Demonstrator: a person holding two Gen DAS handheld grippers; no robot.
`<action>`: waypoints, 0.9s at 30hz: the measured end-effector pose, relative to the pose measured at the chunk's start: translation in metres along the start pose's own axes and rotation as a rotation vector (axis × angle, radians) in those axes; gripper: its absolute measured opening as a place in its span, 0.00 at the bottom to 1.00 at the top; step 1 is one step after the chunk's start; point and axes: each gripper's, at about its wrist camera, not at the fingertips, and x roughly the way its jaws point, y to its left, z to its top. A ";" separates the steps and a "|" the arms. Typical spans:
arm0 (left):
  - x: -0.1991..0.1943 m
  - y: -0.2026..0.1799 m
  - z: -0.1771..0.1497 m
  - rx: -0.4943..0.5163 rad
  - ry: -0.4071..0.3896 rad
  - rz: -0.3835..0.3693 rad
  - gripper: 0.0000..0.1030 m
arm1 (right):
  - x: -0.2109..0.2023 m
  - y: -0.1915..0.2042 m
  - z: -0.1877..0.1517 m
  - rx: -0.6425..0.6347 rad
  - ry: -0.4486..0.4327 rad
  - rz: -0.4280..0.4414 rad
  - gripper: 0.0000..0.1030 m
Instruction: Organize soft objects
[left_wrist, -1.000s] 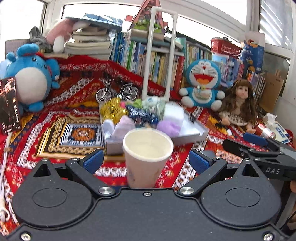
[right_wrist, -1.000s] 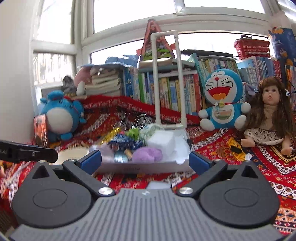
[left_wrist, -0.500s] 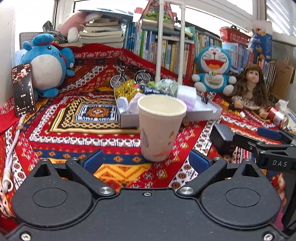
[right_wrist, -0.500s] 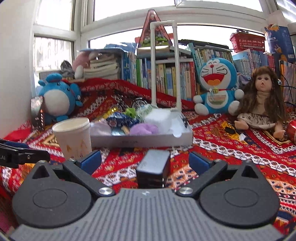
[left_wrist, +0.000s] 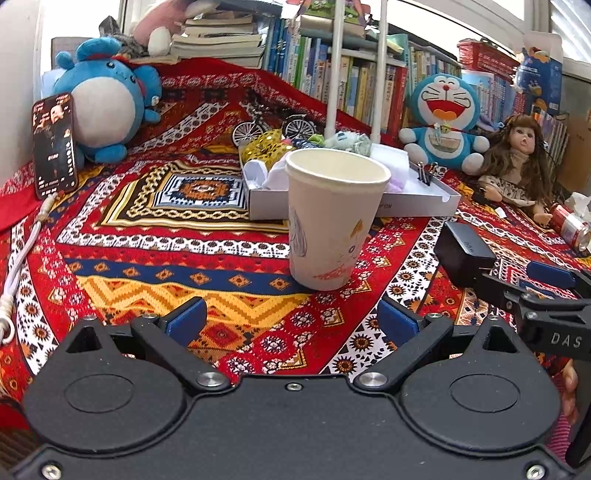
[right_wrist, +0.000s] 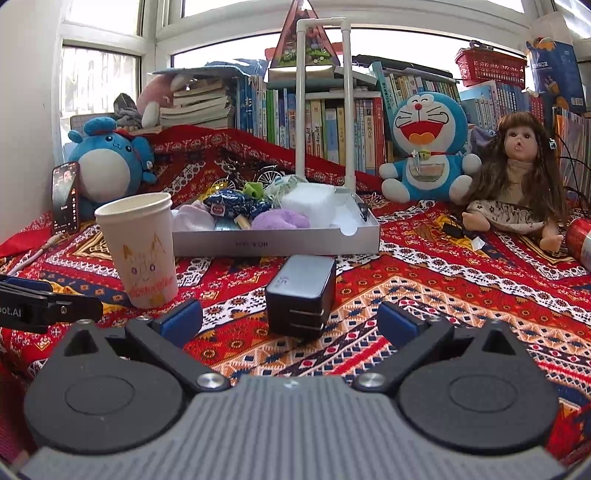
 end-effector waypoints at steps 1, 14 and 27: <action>0.001 0.000 -0.001 -0.005 0.000 0.004 0.95 | 0.000 0.001 -0.001 -0.007 0.003 -0.001 1.00; 0.011 0.000 -0.008 -0.013 0.015 0.044 0.96 | 0.008 0.013 -0.006 -0.055 0.036 -0.009 1.00; 0.022 0.001 -0.011 -0.018 0.017 0.078 0.96 | 0.022 0.013 -0.011 -0.038 0.082 -0.071 1.00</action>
